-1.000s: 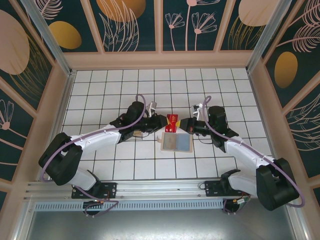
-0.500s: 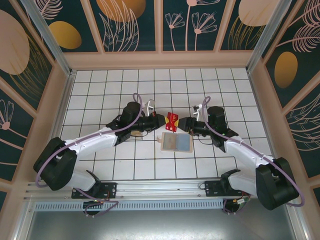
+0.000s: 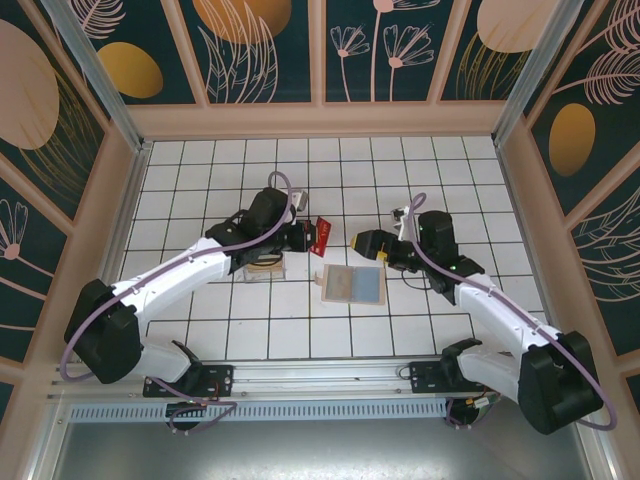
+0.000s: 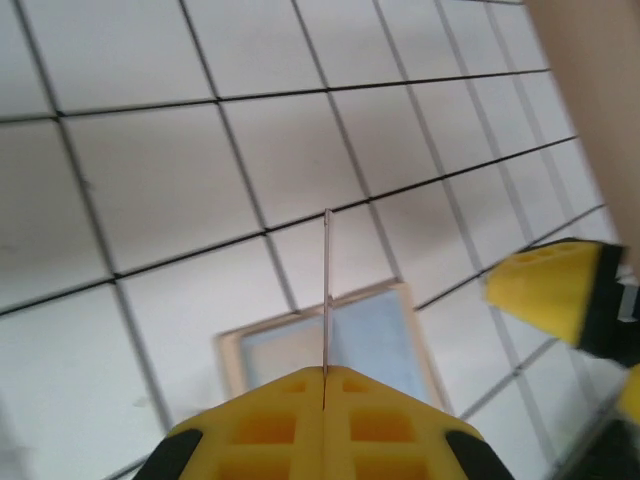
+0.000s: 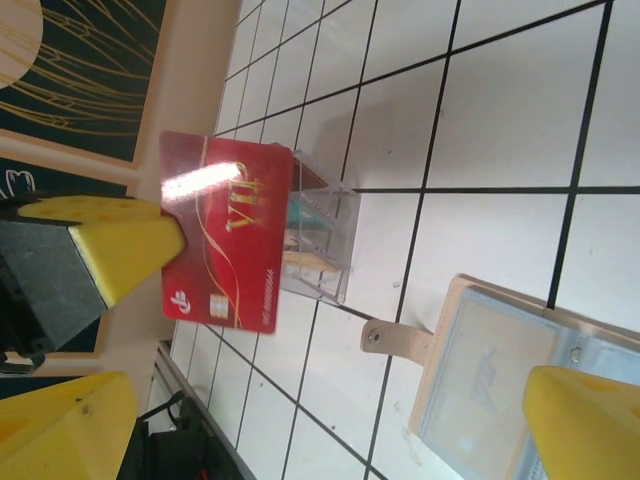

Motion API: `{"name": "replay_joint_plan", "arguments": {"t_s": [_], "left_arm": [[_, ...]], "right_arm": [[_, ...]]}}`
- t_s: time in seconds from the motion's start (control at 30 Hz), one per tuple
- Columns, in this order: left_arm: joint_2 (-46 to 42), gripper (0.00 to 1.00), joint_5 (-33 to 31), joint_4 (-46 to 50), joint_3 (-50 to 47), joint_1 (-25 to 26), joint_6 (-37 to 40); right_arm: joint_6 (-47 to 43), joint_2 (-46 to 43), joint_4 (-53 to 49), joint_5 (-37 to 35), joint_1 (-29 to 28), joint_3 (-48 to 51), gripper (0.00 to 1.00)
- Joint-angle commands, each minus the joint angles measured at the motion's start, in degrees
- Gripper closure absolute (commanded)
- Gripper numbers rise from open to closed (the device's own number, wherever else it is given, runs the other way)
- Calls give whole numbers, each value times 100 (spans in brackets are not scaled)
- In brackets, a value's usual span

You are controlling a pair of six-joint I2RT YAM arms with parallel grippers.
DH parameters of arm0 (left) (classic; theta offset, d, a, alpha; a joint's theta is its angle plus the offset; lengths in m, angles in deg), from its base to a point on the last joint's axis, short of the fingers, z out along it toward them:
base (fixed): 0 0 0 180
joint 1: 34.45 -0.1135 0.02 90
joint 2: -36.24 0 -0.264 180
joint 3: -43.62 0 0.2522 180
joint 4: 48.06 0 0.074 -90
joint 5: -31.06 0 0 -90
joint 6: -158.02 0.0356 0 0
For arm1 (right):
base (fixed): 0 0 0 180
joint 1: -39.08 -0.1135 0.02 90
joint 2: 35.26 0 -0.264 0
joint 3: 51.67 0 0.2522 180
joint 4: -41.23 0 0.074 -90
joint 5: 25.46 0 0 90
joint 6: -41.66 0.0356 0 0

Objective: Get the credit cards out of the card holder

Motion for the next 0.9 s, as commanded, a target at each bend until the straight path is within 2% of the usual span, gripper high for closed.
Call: {"name": "replay_joint_plan", "arguments": {"t_s": [0.0, 0.3, 0.37, 0.57, 0.67, 0.87], "left_arm": [[-69, 100, -943, 1035, 216, 16, 1452], [18, 100, -2048, 1700, 267, 8, 4179], [-56, 100, -2346, 1572, 117, 19, 4552], [-593, 100, -2572, 1179, -291, 14, 5670], [-785, 100, -2588, 1088, -583, 14, 6566], [-1255, 100, -3136, -68, -1424, 12, 7588]], "right_arm": [[-157, -213, -59, -267, -55, -153, 1], [-369, -351, -135, -344, -59, -137, 1], [-360, -382, -100, -374, -50, -88, 1], [-324, -431, -18, -424, -34, -3, 1], [-316, -405, 13, -425, -25, -3, 1], [-290, -389, -3, -439, -17, -29, 1]]}}
